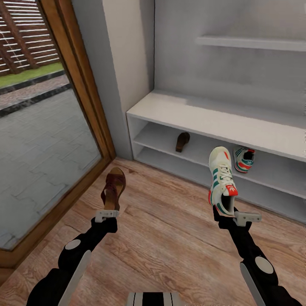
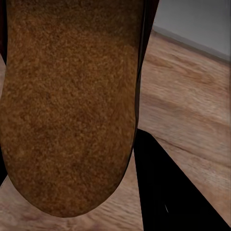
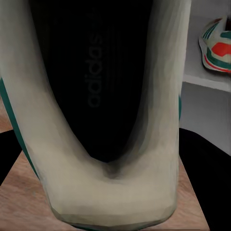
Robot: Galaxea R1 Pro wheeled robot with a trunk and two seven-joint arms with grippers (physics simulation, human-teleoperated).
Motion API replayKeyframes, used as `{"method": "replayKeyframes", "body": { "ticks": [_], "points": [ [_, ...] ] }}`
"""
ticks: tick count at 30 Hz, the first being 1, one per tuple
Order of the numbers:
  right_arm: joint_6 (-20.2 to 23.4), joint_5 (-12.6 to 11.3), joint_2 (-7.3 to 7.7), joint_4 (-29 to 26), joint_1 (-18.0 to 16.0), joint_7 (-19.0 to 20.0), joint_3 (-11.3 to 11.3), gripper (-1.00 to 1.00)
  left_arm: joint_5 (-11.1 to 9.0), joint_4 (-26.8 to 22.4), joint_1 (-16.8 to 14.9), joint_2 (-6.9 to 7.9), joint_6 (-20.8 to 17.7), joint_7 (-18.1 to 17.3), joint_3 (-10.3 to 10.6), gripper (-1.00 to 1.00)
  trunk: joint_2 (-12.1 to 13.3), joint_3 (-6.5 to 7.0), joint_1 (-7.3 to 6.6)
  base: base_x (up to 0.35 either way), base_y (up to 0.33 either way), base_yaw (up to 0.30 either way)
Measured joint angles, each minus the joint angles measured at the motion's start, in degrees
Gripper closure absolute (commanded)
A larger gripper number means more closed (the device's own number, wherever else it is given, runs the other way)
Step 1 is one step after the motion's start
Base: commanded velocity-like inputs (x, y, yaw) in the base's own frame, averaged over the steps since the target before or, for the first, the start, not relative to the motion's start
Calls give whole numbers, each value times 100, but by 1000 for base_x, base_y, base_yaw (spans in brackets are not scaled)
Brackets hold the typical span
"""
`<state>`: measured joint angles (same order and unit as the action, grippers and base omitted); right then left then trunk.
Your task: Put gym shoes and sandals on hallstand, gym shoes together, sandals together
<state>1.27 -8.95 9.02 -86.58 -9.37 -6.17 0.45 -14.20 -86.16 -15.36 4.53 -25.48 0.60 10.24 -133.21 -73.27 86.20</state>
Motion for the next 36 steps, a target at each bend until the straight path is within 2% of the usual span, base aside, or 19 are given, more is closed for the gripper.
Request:
{"method": "replayKeyframes", "body": {
  "ticks": [25, 36],
  "points": [
    [0, -2, 0, -2, 0, 1, -1, 100, 1, 4, 0, 0, 9, 2, 1, 100, 0, 0, 0, 0, 33, -191],
    [0, -1, 0, -2, 0, 0, 0, 100, 2, 2, 0, 0, 11, 0, 9, 100, 0, 0, 0, 0, 167, -162]
  ]
}}
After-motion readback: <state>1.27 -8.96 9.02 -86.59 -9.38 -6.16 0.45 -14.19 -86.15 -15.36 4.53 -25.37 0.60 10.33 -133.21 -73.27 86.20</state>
